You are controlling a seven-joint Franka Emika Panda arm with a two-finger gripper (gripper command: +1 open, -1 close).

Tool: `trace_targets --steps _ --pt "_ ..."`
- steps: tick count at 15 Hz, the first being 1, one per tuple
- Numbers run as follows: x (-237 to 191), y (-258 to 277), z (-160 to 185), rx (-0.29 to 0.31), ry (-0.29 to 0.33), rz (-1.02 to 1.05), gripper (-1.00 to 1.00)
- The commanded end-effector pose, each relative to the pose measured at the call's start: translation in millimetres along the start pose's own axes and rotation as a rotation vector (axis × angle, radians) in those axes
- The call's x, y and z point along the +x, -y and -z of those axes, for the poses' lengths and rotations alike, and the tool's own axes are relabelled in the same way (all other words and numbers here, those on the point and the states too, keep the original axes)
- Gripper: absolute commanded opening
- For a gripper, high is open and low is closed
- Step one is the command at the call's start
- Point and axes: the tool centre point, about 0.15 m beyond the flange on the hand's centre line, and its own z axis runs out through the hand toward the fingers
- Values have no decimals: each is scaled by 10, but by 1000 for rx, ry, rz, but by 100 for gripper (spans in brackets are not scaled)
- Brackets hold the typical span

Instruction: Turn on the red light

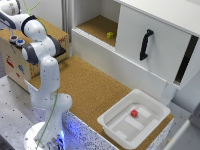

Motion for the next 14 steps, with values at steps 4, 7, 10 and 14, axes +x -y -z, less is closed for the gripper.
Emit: trace_targets --steps 4,7,10,14 --pt "568 -186 -192 -41 239 -49 -100" --pt "513 -104 -292 -43 269 -38 -100" --pt "392 90 280 -85 219 -28 -100" --pt "289 -43 870 -113 148 -81 -100"
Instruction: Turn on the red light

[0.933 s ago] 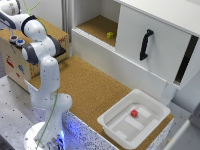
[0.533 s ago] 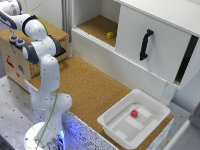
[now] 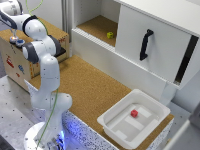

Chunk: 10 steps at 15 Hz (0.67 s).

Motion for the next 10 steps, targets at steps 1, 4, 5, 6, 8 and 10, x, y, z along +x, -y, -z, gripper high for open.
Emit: trace_targets --steps 1,4,5,6,8,10 --pt "204 -147 824 -93 148 -79 -100" --pt "69 -264 775 -32 141 -140 100" --pt "45 -273 753 -10 135 -147 100" --pt "22 -290 733 9 131 -159 100" --pt "-24 -310 686 25 129 -195 100" --pt "-91 -345 692 26 126 -230 100"
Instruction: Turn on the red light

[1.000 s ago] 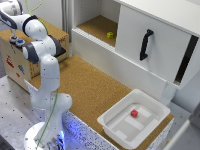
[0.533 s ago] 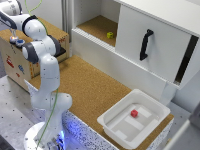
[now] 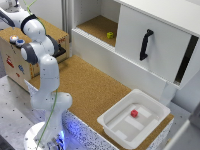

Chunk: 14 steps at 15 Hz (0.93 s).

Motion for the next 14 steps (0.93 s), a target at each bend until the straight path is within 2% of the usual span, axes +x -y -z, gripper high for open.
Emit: trace_targets --steps 1,5,7,10,14 --pt "66 -149 109 67 130 -90 100" --pt "-54 -216 127 53 119 -152 100" --pt "-213 -328 129 67 111 -226 100" --pt "-478 -474 141 55 101 -320 100" --pt "-983 -797 -50 103 102 -429 100"
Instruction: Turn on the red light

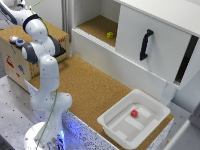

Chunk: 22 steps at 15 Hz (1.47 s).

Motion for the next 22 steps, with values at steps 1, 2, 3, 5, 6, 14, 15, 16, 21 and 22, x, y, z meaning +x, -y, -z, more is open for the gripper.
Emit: trace_targets --steps 1,2,3,5,6,14,15,16,21,22 --pt "-459 -609 -284 137 2 -112 100" --pt "-521 -687 -330 146 2 -119 100" --pt "-562 -740 -361 154 3 -124 100" --pt "-708 -943 -458 177 2 -156 100" --pt "-797 -1074 -514 190 0 -178 100" --pt "-1502 -1981 -923 252 -16 -328 100" --pt "-1614 -2092 -951 253 -23 -342 100" --pt "-1746 -2214 -1005 250 -17 -356 100" --pt "-2276 -2693 -1224 224 20 -404 100" --pt "-2364 -2799 -1271 220 25 -420 100"
